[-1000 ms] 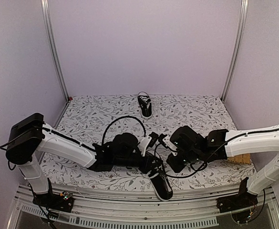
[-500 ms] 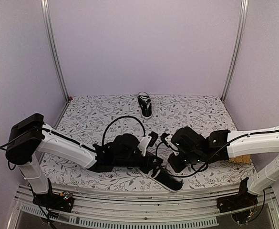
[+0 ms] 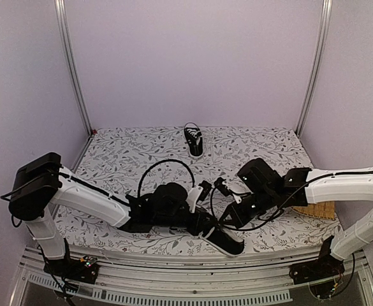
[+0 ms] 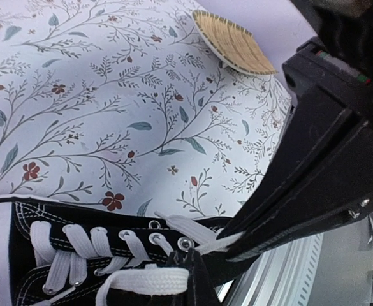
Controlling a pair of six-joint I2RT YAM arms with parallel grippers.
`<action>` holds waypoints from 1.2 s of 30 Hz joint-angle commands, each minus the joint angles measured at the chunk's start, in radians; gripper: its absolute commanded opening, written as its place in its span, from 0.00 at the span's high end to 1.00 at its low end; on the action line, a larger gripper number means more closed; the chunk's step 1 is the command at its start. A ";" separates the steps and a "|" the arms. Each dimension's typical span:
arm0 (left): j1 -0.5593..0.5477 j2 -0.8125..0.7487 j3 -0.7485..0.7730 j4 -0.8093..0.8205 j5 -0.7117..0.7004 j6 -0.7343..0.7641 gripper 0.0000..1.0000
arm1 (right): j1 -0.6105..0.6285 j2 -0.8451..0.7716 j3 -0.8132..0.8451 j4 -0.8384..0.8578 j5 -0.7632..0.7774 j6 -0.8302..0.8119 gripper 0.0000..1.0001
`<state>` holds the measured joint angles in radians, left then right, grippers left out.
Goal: Tie the shoes
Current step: Cross the shoelace with the shoelace.
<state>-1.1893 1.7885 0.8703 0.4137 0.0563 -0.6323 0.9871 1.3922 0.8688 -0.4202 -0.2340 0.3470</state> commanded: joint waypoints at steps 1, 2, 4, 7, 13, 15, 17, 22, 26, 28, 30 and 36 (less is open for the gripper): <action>-0.002 0.022 -0.025 -0.073 -0.031 -0.036 1.00 | -0.063 -0.037 -0.072 0.183 -0.231 0.082 0.98; -0.003 0.022 -0.025 -0.074 -0.029 -0.038 1.00 | -0.073 -0.034 -0.088 0.233 -0.275 0.114 0.98; -0.003 0.020 -0.025 -0.077 -0.026 -0.038 1.00 | -0.087 -0.022 -0.112 0.314 -0.352 0.170 0.98; 0.000 0.011 -0.022 -0.076 -0.021 -0.037 1.00 | -0.095 0.007 -0.125 0.386 -0.412 0.216 0.98; 0.004 0.004 -0.005 -0.076 -0.008 -0.039 1.00 | -0.096 0.083 -0.155 0.507 -0.479 0.287 0.98; 0.008 0.003 -0.002 -0.079 -0.007 -0.046 1.00 | -0.096 0.093 -0.169 0.509 -0.433 0.267 0.98; 0.012 0.006 0.001 -0.079 -0.001 -0.051 1.00 | -0.097 0.092 -0.195 0.522 -0.371 0.236 0.98; 0.022 0.011 0.021 -0.097 0.005 -0.062 1.00 | -0.087 0.074 -0.237 0.588 -0.311 0.180 0.98; 0.035 0.009 0.040 -0.116 -0.004 -0.064 1.00 | -0.060 0.093 -0.235 0.602 -0.264 0.167 0.98; 0.038 0.007 0.045 -0.115 -0.001 -0.063 1.00 | -0.056 0.108 -0.238 0.602 -0.226 0.180 0.98; 0.042 0.002 0.045 -0.117 0.003 -0.065 1.00 | -0.048 0.118 -0.243 0.606 -0.169 0.189 0.98; 0.049 -0.021 0.024 -0.117 0.015 -0.080 1.00 | -0.025 0.118 -0.255 0.625 -0.056 0.192 0.98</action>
<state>-1.1534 1.7885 0.8917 0.2996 0.0589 -0.6960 0.9474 1.4975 0.6350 0.1650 -0.4007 0.5388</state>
